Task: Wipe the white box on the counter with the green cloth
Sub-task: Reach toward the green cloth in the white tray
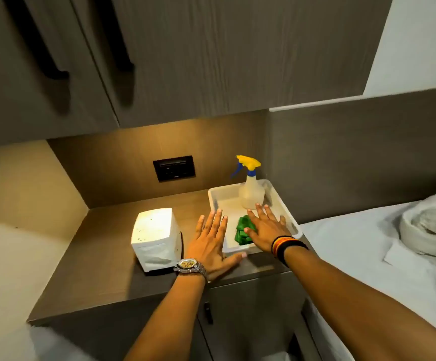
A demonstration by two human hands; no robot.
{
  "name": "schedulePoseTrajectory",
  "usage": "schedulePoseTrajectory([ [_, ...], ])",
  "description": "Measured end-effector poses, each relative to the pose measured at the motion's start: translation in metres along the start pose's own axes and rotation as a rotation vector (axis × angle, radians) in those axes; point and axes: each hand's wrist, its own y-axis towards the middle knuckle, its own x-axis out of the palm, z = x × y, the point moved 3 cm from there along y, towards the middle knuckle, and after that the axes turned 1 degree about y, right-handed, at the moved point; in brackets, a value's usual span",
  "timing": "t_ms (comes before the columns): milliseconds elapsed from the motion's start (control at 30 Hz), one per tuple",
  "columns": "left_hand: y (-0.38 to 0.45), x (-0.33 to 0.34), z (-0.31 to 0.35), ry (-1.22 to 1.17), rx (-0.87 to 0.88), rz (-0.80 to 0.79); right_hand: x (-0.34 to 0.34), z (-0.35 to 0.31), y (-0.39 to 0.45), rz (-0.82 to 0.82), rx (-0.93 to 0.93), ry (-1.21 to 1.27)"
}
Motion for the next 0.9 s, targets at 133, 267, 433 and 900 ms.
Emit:
schedulePoseTrajectory([
  [133, 0.011, 0.025, -0.003, -0.013, -0.011, -0.124, 0.014, 0.000, 0.027, -0.199, 0.101, 0.062],
  [267, 0.019, 0.043, -0.008, -0.008, 0.009, -0.208, 0.026, -0.003, 0.037, -0.302, 0.162, 0.088],
  [433, 0.024, 0.052, -0.009, -0.051, 0.018, -0.225, 0.021, -0.011, 0.037, -0.322, 0.186, 0.094],
  [900, -0.003, -0.065, -0.067, 0.160, 0.080, -0.001, -0.019, -0.051, 0.021, 0.178, -0.026, 0.200],
])
